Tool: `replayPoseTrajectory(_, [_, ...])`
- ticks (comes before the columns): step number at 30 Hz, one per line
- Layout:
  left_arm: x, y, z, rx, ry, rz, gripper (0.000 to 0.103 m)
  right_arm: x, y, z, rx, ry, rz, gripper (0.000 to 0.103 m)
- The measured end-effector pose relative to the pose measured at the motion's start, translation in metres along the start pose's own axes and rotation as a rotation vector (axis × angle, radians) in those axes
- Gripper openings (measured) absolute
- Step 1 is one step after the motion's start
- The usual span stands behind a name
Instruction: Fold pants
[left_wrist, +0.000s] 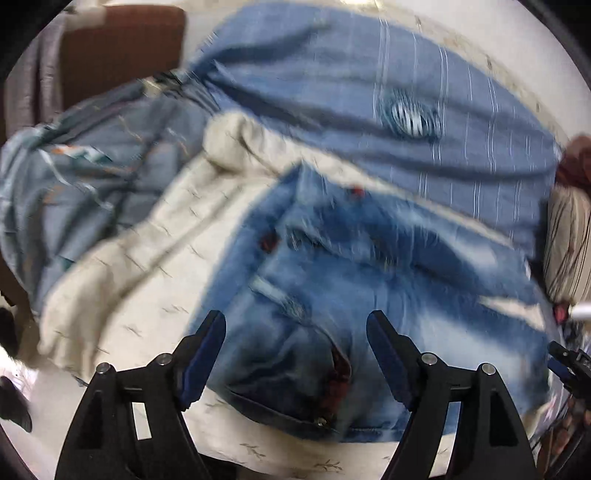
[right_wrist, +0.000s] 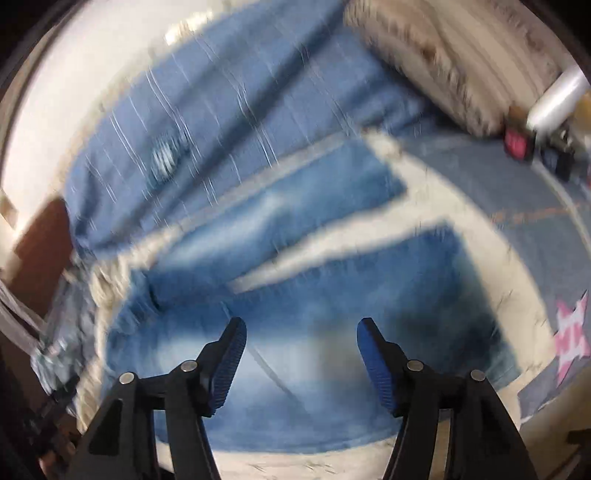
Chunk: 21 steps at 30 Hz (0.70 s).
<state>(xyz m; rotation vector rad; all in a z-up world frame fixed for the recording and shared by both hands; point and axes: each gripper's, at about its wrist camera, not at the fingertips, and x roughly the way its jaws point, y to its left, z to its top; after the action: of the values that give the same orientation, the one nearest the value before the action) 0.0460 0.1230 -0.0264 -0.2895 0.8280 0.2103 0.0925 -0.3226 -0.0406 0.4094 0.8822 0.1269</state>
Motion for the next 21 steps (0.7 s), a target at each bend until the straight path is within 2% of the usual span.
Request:
replayPoseTrajectory(3, [0.044, -0.004, -0.018, 0.05, 0.131, 0.048, 0.079, 0.033, -0.029, -0.016, 0.055, 0.133, -0.083, 0.066])
replayPoseTrajectory(4, [0.06, -0.001, -0.026, 0.057, 0.18, 0.067, 0.079, 0.035, -0.041, -0.021, 0.084, 0.146, -0.076, 0.066])
replayPoseTrajectory(6, [0.061, 0.0, -0.03, 0.071, 0.143, 0.084, 0.085, 0.026, -0.05, -0.022, 0.123, 0.109, -0.024, 0.066])
replayPoseTrajectory(8, [0.055, -0.004, -0.026, 0.081, 0.15, 0.082, 0.084, 0.024, -0.051, -0.018, 0.118, 0.118, -0.046, 0.066])
replayPoseTrajectory(11, [0.033, -0.011, -0.015, 0.097, 0.063, 0.058, 0.084, 0.011, -0.043, -0.01, 0.084, 0.085, -0.027, 0.066])
replayPoseTrajectory(12, [0.025, -0.012, -0.01, 0.089, 0.029, 0.048, 0.085, 0.005, -0.041, -0.006, 0.081, 0.063, -0.017, 0.067])
replayPoseTrajectory(14, [0.024, -0.009, -0.006, 0.062, 0.016, 0.017, 0.089, 0.005, -0.042, -0.003, 0.08, 0.039, -0.017, 0.076])
replayPoseTrajectory(15, [0.027, -0.006, -0.007, 0.053, 0.022, 0.015, 0.092, 0.011, -0.046, -0.003, 0.086, 0.052, -0.042, 0.076])
replayPoseTrajectory(17, [0.053, -0.001, -0.016, 0.049, 0.109, 0.073, 0.092, 0.026, -0.056, -0.005, 0.126, 0.117, -0.083, 0.076])
replayPoseTrajectory(18, [0.068, 0.0, -0.021, 0.058, 0.184, 0.091, 0.091, 0.024, -0.057, -0.007, 0.123, 0.094, -0.065, 0.076])
replayPoseTrajectory(19, [0.077, 0.0, -0.026, 0.075, 0.207, 0.098, 0.091, 0.02, -0.056, -0.007, 0.117, 0.083, -0.062, 0.076])
replayPoseTrajectory(21, [0.07, -0.004, -0.026, 0.09, 0.163, 0.106, 0.092, 0.019, -0.054, -0.005, 0.117, 0.086, -0.056, 0.076])
